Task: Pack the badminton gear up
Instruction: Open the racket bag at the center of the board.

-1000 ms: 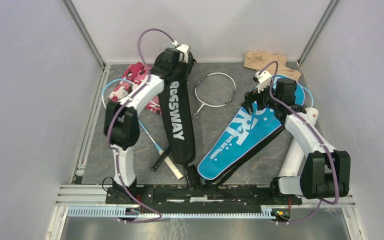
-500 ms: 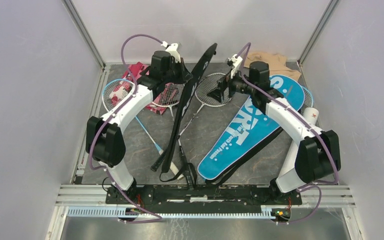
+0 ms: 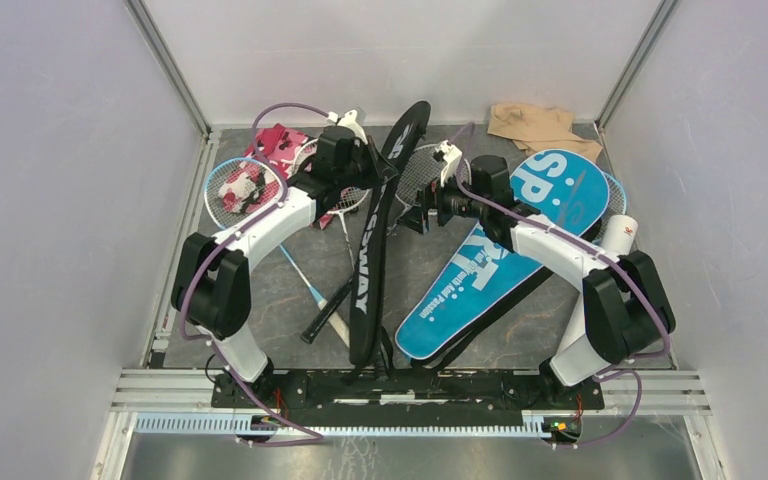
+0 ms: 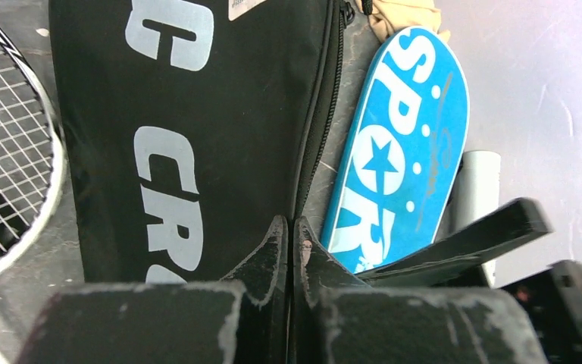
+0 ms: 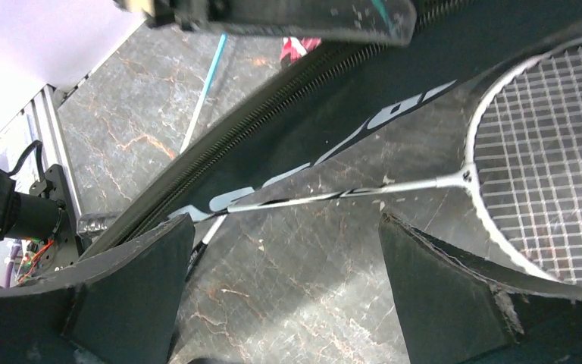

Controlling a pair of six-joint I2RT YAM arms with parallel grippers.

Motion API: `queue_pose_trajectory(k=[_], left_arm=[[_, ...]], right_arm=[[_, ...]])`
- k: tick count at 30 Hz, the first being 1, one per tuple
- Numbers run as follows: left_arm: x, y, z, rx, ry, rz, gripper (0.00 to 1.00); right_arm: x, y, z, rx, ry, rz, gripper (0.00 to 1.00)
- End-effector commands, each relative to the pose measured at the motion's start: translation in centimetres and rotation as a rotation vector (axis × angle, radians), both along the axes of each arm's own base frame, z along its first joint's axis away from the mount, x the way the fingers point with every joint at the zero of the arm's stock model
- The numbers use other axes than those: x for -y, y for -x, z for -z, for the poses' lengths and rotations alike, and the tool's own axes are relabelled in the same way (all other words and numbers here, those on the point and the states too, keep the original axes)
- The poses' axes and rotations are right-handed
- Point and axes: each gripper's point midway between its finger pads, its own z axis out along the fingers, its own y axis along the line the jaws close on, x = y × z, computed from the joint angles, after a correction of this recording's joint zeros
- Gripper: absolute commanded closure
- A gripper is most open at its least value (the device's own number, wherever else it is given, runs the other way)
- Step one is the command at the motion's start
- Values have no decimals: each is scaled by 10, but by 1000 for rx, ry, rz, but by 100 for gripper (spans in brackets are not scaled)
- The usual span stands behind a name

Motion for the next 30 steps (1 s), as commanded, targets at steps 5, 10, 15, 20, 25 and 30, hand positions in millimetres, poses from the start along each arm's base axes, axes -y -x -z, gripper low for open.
queue_pose_trajectory(k=[5, 10, 15, 20, 25, 30], left_arm=[[7, 1, -42, 24, 156, -74, 98], [7, 0, -39, 27, 144, -79, 98], [4, -1, -34, 33, 127, -89, 98], [6, -1, -33, 39, 122, -84, 98], [10, 2, -34, 37, 132, -72, 98], [13, 4, -37, 33, 148, -59, 98]], right_arm=[[-10, 10, -13, 21, -73, 7, 5], [-12, 19, -9, 17, -87, -21, 10], [-2, 20, -16, 61, -63, 18, 12], [-5, 33, -33, 97, -96, -51, 14], [-15, 42, -31, 98, -95, -107, 16], [-29, 47, -24, 83, -88, -157, 23]])
